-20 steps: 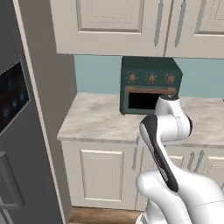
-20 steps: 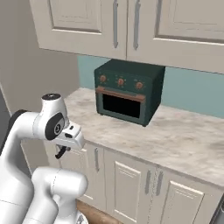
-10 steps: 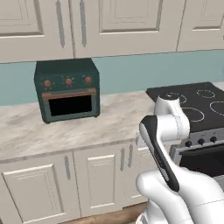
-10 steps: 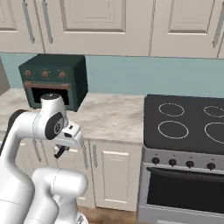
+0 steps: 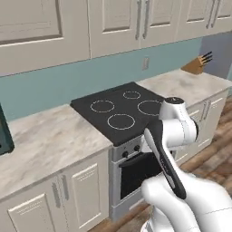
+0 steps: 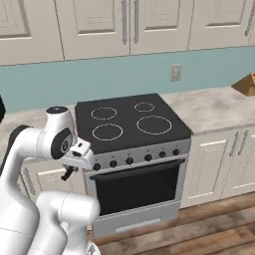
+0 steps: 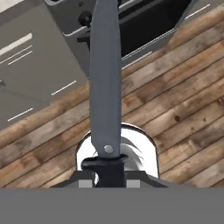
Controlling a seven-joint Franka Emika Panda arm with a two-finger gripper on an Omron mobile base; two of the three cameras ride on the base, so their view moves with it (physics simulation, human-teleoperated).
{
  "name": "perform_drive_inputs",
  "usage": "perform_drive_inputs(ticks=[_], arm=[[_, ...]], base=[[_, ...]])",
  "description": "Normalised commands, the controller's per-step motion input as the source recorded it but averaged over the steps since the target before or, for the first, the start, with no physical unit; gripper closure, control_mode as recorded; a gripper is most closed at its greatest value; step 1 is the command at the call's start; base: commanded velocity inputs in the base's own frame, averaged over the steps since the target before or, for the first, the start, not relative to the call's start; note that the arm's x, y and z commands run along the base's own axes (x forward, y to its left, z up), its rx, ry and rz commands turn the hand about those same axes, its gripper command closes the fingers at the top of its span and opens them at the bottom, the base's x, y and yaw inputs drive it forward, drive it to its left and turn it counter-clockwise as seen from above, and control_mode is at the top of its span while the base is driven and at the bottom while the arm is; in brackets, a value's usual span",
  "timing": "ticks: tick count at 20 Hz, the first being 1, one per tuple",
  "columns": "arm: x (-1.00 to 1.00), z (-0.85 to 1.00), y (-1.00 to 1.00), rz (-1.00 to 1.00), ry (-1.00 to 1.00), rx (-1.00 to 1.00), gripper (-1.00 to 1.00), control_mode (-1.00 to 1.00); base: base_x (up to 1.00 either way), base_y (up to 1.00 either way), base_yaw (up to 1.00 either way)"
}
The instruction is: Retrieve the butter from the fridge and place it on a plate on the dining table. Then retrieve the butter knife by the fridge and place it near the plate.
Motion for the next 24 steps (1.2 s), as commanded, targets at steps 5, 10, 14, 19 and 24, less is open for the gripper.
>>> perform_drive_inputs(ticks=[5,10,14,19,24], arm=[[0.00,0.00,0.00,0.00,0.00,0.00,1.00,1.00],[0.00,0.00,0.00,0.00,0.00,0.00,1.00,1.00],[0.00,0.00,0.00,0.00,0.00,0.00,1.00,1.00],[0.00,0.00,0.00,0.00,0.00,0.00,1.00,1.00],[0.00,0.00,0.00,0.00,0.00,0.00,1.00,1.00]], base=[[0.04,-0.78,-0.72],[0.18,-0.71,-0.71],[0.32,-0.61,-0.70],[0.52,-0.47,-0.65],[0.69,-0.31,-0.61]])
